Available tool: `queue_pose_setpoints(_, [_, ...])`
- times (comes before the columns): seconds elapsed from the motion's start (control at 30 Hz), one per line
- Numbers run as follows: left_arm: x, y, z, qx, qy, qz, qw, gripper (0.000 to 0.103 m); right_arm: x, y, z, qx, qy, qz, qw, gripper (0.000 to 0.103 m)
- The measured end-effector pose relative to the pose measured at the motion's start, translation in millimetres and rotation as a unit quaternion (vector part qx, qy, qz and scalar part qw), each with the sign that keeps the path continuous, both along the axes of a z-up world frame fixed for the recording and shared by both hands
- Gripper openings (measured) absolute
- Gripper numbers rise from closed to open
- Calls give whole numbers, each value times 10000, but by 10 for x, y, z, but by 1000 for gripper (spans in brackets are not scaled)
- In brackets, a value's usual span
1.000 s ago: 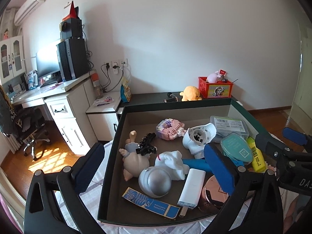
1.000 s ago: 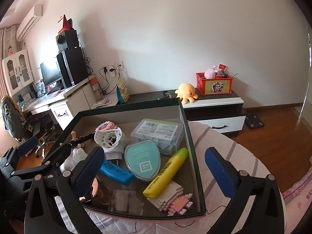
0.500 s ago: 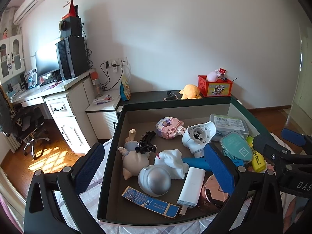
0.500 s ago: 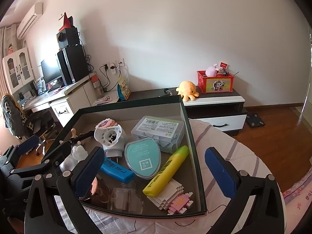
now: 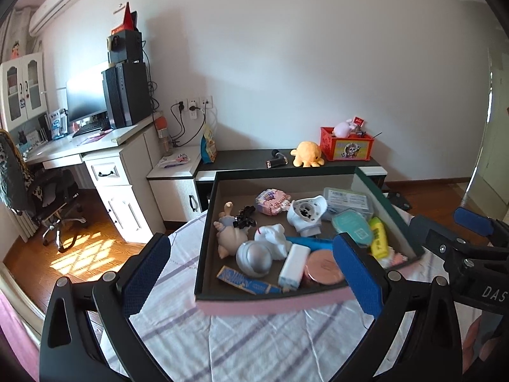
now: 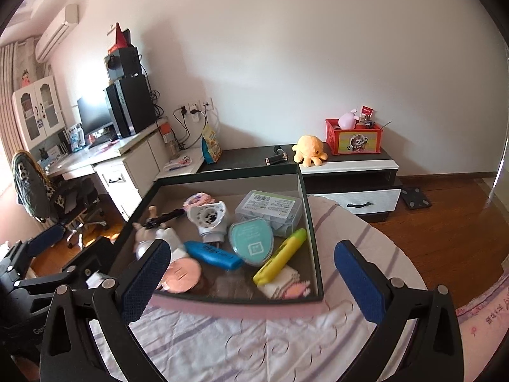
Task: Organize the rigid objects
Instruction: 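Withdraw both tools from the pink box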
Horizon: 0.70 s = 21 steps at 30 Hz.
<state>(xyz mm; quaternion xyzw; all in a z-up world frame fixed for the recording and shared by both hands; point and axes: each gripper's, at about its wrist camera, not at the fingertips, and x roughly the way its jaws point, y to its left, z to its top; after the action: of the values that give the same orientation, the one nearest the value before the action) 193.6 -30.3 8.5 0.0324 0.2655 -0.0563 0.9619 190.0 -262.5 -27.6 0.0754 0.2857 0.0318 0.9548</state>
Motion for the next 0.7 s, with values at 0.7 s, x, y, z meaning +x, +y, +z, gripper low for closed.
queue_pose_setpoints(0.7, [-2334,330,884,-173,-1233,233,9920,103,-2344,357,809,-37,-1322,-89,9912,103])
